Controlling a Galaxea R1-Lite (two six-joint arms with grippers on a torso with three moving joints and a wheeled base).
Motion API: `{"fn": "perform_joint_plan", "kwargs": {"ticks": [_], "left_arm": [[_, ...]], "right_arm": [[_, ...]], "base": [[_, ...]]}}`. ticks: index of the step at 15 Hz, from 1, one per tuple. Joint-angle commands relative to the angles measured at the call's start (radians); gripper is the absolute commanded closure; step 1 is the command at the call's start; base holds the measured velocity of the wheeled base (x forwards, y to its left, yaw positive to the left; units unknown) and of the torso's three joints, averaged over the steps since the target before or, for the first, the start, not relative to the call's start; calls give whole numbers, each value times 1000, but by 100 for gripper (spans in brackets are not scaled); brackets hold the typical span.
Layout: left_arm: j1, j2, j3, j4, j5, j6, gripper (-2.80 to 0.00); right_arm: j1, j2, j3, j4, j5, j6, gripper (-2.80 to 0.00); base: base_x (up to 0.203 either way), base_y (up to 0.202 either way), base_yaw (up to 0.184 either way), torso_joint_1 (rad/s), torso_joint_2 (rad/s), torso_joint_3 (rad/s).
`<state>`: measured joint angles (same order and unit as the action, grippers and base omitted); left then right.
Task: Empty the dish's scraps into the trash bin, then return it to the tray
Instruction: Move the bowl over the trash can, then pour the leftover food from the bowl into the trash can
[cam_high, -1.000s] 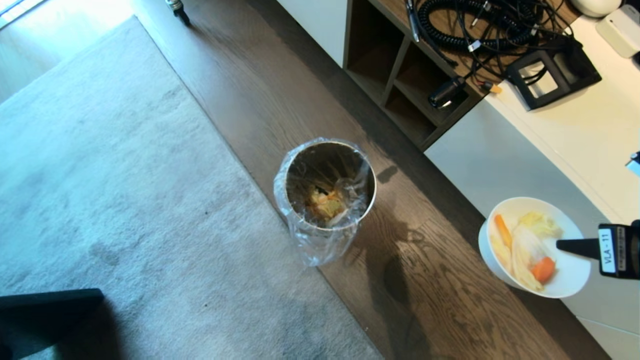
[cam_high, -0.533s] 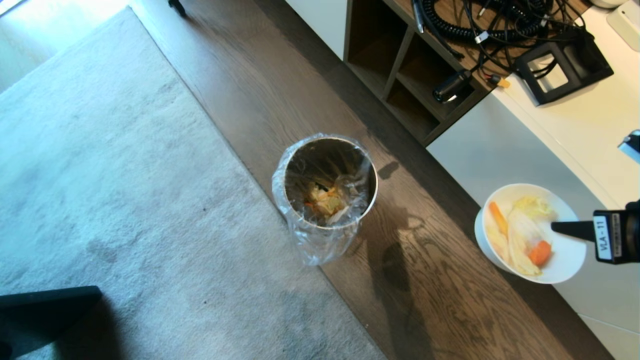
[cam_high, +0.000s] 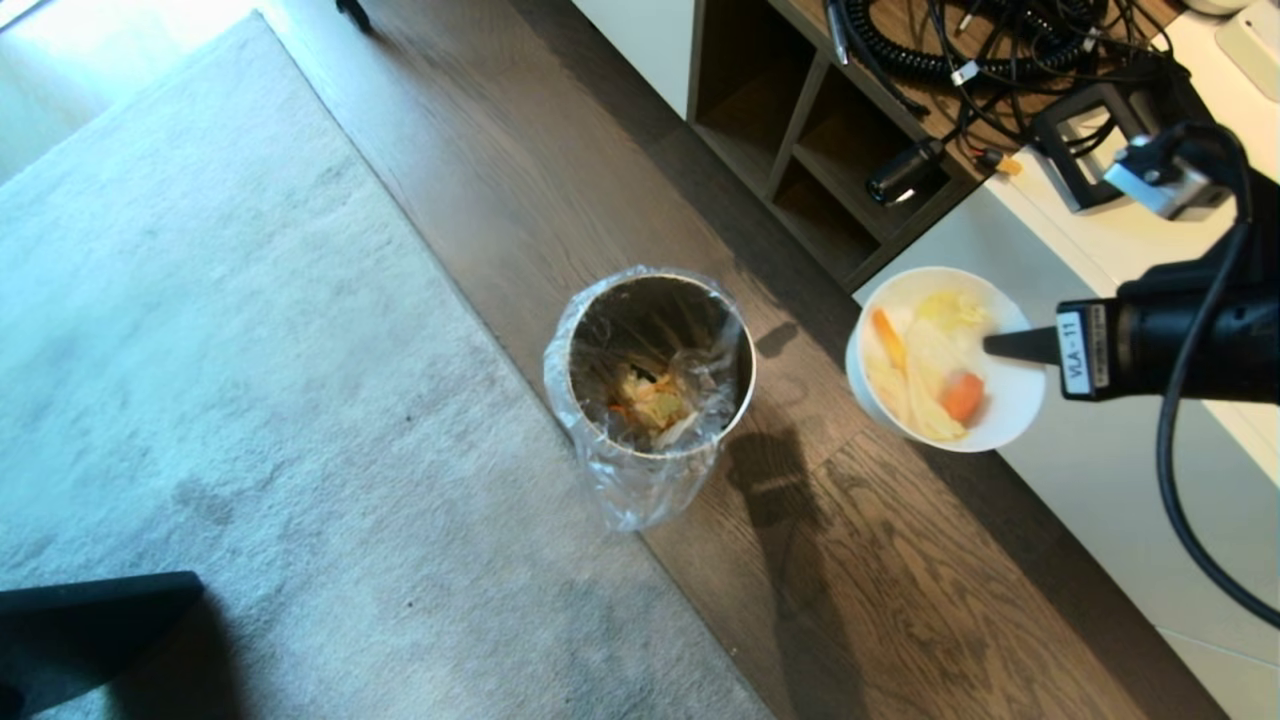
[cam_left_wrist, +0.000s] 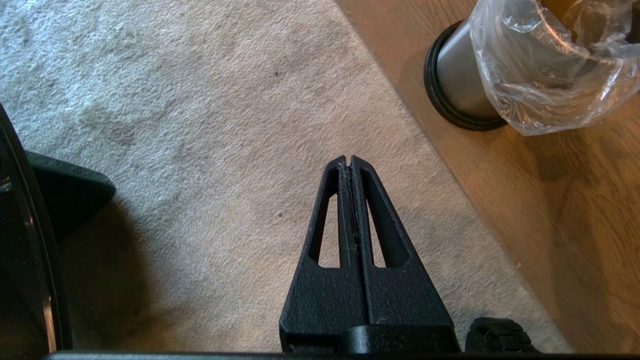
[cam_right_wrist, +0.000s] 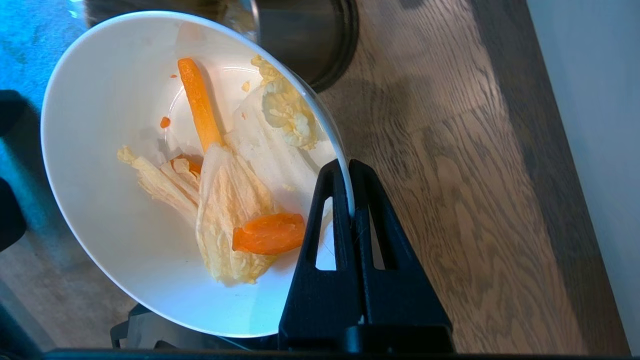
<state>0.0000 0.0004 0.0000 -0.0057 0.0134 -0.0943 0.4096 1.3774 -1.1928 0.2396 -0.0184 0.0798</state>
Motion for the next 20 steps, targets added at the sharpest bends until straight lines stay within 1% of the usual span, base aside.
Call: {"fn": "perform_joint_plan", "kwargs": {"ticks": [1, 4, 8, 10, 13, 16, 18, 20], "left_arm": [[0, 0, 0, 0, 0, -1, 0], [0, 0, 0, 0, 0, -1, 0], [0, 0, 0, 0, 0, -1, 0], [0, 0, 0, 0, 0, -1, 0], [0, 0, 0, 0, 0, -1, 0], [0, 0, 0, 0, 0, -1, 0], [0, 0, 0, 0, 0, -1, 0], [0, 0, 0, 0, 0, -1, 0]], "right_arm": [[101, 124, -111, 0, -33, 0, 0], [197, 227, -188, -25, -115, 0, 0], [296, 319, -195, -155, -268, -2, 0], [324, 351, -195, -213, -328, -11, 0], [328, 371, -189, -312, -373, -97, 0], [329, 371, -166, -416, -385, -193, 0], [330, 369, -121, -531, -386, -295, 0], [330, 377, -68, -687, -387, -438, 0]], "base": [[0, 0, 0, 0, 0, 0], [0, 0, 0, 0, 0, 0], [0, 0, 0, 0, 0, 0], [0, 0, 0, 0, 0, 0], [0, 0, 0, 0, 0, 0], [0, 0, 0, 0, 0, 0], [0, 0, 0, 0, 0, 0], [0, 0, 0, 0, 0, 0]]}}
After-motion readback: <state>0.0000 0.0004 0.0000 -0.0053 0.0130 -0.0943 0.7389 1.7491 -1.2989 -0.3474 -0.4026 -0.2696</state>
